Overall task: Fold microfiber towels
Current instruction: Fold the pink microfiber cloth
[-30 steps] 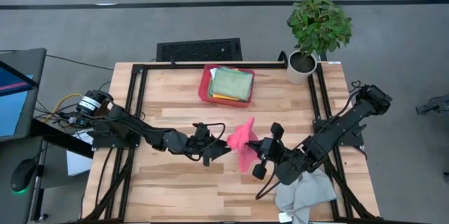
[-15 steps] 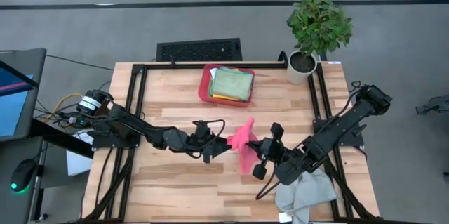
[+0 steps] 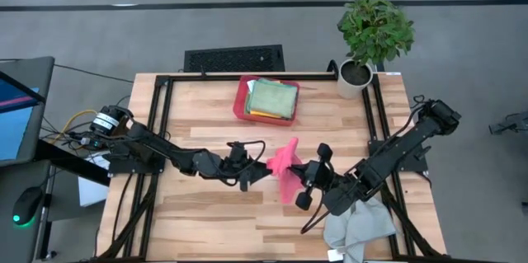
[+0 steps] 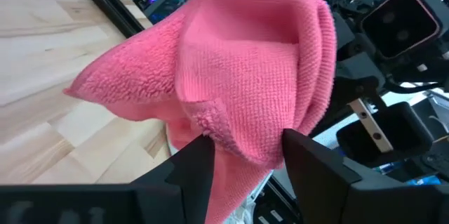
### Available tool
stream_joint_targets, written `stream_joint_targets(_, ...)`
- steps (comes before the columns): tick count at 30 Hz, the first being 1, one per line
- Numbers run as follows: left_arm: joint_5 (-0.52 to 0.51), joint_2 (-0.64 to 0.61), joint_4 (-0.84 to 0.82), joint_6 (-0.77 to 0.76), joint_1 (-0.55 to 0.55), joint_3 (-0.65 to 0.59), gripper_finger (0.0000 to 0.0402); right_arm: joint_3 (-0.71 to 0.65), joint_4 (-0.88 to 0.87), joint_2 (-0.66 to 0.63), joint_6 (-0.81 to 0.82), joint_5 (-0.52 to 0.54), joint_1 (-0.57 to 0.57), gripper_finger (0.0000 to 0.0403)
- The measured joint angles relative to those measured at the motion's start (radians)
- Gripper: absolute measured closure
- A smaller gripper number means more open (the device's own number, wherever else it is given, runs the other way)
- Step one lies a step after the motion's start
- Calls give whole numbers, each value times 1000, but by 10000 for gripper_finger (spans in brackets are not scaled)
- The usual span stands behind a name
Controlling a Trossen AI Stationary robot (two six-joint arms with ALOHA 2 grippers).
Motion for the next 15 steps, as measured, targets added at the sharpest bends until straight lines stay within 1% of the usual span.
stream_joint_targets(7,-8,0,1,2,12,0,282,0,2,0,-2,-9,7,381)
stream_joint_targets(10,-29,0,2,12,11,0,291,0,2,0,-2,-23,8,378)
stream_joint_targets(15,-29,0,5,13,14,0,301,0,-6,0,-3,-23,6,381)
